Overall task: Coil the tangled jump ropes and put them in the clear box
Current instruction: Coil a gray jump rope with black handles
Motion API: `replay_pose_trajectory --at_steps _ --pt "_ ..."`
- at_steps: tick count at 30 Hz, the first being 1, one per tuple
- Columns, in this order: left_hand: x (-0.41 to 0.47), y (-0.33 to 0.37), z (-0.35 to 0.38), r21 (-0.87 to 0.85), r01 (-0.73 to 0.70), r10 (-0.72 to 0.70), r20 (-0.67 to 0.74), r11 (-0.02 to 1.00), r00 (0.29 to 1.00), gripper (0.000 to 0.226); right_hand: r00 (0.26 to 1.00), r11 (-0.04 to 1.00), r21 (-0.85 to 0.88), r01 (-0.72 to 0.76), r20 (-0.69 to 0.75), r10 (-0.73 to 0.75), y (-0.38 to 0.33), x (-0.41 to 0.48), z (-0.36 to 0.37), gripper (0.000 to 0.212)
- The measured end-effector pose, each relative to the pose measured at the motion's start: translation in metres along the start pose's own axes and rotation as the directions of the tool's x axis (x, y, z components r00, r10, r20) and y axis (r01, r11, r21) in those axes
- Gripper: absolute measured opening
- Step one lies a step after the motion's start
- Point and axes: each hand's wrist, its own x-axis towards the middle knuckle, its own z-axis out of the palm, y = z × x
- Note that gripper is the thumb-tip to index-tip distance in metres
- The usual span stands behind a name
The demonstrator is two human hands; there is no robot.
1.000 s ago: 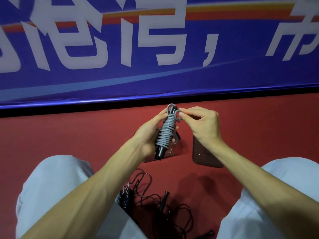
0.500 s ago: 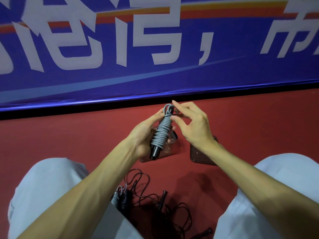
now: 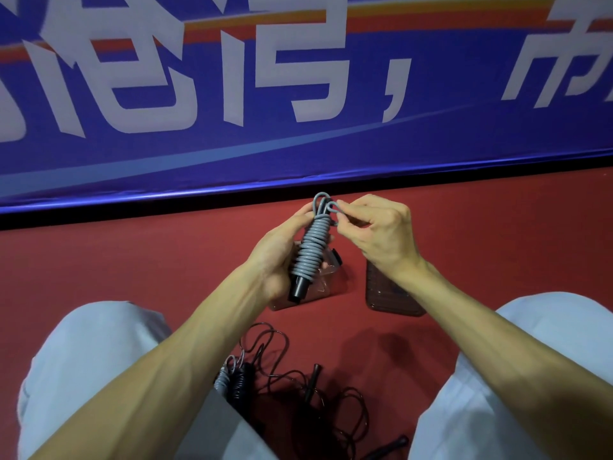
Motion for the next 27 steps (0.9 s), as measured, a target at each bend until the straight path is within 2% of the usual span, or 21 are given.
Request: replay_pose_trajectory --at_steps 3,6,10,13,15,17,20,23,27 --pt "-0.001 -0.003 0.0 0.109 -0.095 0.1 -0.042 0.989 0.994 0.027 0.998 0.998 -0.05 0.029 0.065 -0.026 0.0 0.001 -0.002 0.011" --pt "-0.003 -0.007 0.002 0.28 -0.221 0.251 -0.076 0.934 0.965 0.029 0.989 0.996 -0.09 0.025 0.148 -0.012 -0.001 0.002 -0.006 0.013" --pt "-0.003 -0.013 0.0 0.519 -0.335 0.399 -0.012 0.786 0.917 0.03 0.983 0.995 -0.104 -0.012 0.181 0.03 -0.005 0.0 -0.01 0.015" --pt "0.002 -0.018 -0.005 0.673 -0.391 0.477 0.064 0.628 0.877 0.032 0.982 0.988 -0.056 -0.143 0.119 0.149 -0.007 0.0 -0.01 0.005" --pt "0.004 -0.018 -0.006 0.708 -0.412 0.494 0.102 0.573 0.863 0.034 0.953 0.959 -0.017 -0.284 0.107 0.284 -0.01 0.001 -0.01 0.005" --pt "0.004 -0.018 -0.007 0.67 -0.434 0.484 0.125 0.603 0.866 0.034 0.91 0.919 0.003 -0.395 0.134 0.391 -0.011 0.001 -0.011 0.01" --pt "0.008 -0.019 -0.014 0.694 -0.439 0.496 0.136 0.57 0.858 0.034 0.82 0.846 0.03 -0.533 0.264 0.508 -0.013 0.004 -0.013 0.031" --pt "0.011 -0.021 -0.021 0.771 -0.401 0.495 0.13 0.494 0.859 0.046 0.765 0.837 -0.023 -0.547 0.391 0.511 -0.011 0.005 -0.014 0.043" --pt "0.008 -0.021 -0.022 0.887 -0.297 0.486 0.098 0.352 0.868 0.074 0.713 0.812 -0.035 -0.582 0.459 0.531 -0.011 0.001 -0.015 0.032"
